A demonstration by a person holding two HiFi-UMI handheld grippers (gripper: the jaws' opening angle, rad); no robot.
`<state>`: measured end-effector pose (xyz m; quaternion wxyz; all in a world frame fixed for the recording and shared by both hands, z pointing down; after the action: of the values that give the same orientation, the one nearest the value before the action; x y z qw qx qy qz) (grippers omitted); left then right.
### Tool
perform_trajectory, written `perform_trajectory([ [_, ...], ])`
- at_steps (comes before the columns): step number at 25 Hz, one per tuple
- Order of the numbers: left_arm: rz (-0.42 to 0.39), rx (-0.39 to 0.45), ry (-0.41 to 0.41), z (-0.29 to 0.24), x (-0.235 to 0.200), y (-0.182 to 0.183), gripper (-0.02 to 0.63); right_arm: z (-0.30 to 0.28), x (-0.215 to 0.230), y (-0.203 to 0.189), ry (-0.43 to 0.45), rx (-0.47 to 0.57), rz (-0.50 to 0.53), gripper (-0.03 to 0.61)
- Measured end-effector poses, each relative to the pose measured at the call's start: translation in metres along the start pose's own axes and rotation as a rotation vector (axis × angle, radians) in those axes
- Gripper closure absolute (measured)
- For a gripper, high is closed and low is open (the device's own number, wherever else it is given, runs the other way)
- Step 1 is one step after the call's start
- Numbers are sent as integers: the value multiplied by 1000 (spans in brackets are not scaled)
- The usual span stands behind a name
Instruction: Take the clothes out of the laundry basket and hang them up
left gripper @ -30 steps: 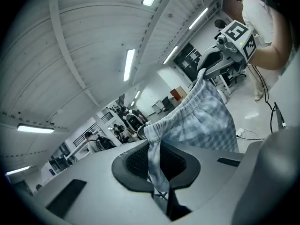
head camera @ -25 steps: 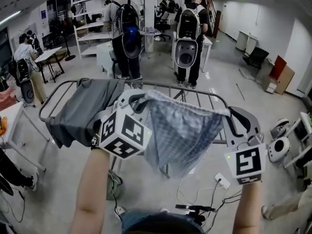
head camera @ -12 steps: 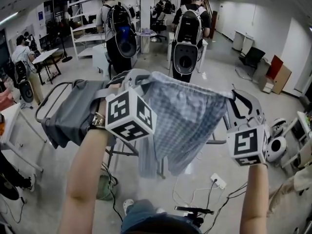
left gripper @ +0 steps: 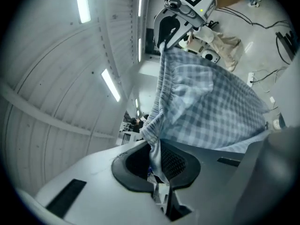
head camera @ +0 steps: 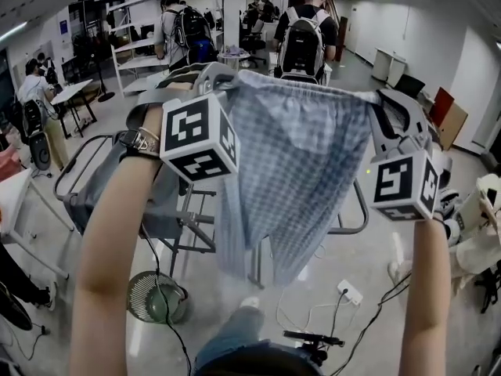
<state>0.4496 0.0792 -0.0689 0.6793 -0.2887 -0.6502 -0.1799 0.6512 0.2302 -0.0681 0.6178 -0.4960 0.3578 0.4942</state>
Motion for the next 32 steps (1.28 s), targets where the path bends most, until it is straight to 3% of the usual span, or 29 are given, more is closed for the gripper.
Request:
perform_trajectory([
  [5, -127, -15, 101, -43, -25, 10, 594, -32, 29, -26, -51, 6, 179, 518],
  [9, -222, -20, 181, -68, -61, 21, 594, -56, 66, -39, -85, 12, 242, 517],
  [16, -289, -44, 241, -104, -95, 6, 594, -107, 88, -45, -128, 0, 343, 517],
  [24, -328, -70, 166, -140, -93, -51, 594, -171, 64, -34, -56, -34, 425, 517],
  [32, -316, -96, 51, -243, -70, -79, 594, -254, 27, -109, 80, -94, 459, 517],
])
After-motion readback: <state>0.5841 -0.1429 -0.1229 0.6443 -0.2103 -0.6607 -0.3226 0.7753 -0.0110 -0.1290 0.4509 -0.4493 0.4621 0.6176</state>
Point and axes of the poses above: the fingertips, and each gripper's own axes: z backward along the fingers, x to its right, y out of its top, the point moved 9 cm from there along z, backward along the fingers, and after that the axes turned 11 degrees about x, right-handed, at the moved point
